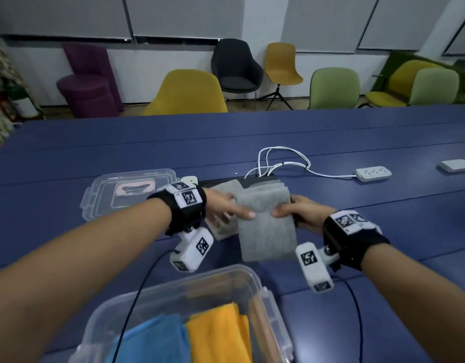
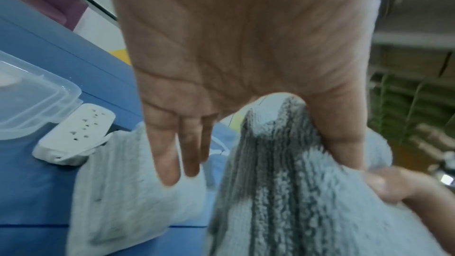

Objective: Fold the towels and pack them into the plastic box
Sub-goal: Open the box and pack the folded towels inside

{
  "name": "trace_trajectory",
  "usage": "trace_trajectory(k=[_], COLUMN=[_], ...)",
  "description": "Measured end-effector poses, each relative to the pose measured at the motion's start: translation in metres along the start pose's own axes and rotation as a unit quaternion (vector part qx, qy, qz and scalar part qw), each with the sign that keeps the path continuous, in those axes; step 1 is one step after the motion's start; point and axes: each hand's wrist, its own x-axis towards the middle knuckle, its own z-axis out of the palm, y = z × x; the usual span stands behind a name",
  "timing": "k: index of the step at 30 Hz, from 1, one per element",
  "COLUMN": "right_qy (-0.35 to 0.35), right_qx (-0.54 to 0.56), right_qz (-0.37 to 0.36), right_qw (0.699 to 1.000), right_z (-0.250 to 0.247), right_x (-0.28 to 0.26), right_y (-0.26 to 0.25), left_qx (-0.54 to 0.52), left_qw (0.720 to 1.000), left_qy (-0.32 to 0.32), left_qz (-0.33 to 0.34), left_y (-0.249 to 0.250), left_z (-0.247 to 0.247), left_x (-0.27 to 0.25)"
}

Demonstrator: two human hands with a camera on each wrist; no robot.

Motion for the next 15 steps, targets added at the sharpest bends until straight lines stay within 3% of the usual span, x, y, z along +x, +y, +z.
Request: trace_trajectory(k=[3, 5, 7, 12, 15], right_qy=[-0.043, -0.098, -0.141, -0.266, -0.301], right_qx=[0.034, 0.047, 0.032, -0.05, -0.098], right_qz=[-0.017, -0.009, 0.014, 0.156, 0.222], right_qw=[0.998, 0.994, 0.989, 0.95, 0.922], right_z=[0.01, 0.024, 0.041, 0.085, 0.104], right_x=[-0.024, -0.036, -0.044, -0.059, -0.066], right_y=[-0.02, -0.024, -0.021, 0.007, 0.03], left_qx=[-0.118, -0.195, -0.204, -0.178, -0.126], left_qw=[0.987, 0.971, 0.968, 0.98, 0.989], left_qy=[0.059, 0.04, 0.018, -0.037, -0.078], left_qz=[0.095, 0.131, 0.145, 0.079, 0.012], left_y=[0.012, 0.006, -0.015, -0.079, -0.094], left_z=[0.004, 0.011, 0.021, 0.059, 0.085], left_x=[-0.049, -0.08, -0.104, -0.131, -0.129])
